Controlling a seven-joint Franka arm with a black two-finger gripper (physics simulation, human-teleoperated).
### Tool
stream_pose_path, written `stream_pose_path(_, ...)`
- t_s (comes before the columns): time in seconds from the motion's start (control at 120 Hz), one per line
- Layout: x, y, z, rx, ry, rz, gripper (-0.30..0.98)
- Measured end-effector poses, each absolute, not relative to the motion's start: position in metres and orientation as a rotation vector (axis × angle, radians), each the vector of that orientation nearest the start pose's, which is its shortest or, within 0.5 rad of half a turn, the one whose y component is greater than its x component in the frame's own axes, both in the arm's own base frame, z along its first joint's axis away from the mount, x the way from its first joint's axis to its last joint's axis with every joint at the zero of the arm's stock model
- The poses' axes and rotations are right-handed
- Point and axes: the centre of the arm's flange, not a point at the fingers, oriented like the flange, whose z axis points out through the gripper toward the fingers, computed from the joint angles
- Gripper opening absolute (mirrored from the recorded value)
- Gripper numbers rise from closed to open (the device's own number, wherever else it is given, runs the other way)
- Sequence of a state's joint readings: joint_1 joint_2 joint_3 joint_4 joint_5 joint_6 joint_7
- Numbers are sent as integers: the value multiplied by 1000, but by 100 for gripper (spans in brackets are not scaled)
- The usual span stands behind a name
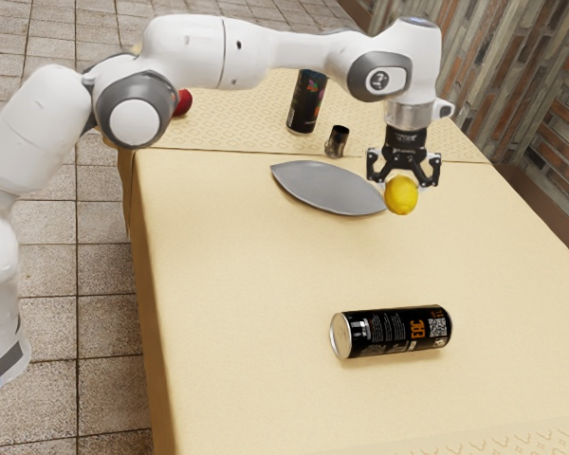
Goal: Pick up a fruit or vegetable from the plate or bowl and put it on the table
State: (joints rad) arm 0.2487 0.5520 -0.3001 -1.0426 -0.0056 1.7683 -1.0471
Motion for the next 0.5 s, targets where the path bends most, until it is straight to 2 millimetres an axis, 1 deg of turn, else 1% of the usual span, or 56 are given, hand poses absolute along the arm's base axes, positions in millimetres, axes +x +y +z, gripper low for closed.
stream_pose_path(0.058, 723, 7, 552, -2943, -1651, -136, 29)
stream_pose_path(0.125, 723, -5, 549, -2956, -1621, -125, 29)
stream_pose_path(0.242, 724, -12, 531, -2956, -1598, -73, 29)
stream_pose_path(0.342, 724, -16, 505, -2948, -1576, 9, 29)
stream_pose_path(0.4, 723, -18, 496, -2949, -1564, 35, 29)
stream_pose_path(0.417, 723, -18, 495, -2950, -1561, 39, 29)
stream_pose_path(0.45, 723, -18, 494, -2956, -1558, 46, 39)
stream_pose_path(0.5, 723, -17, 493, -2966, -1558, 52, 48)
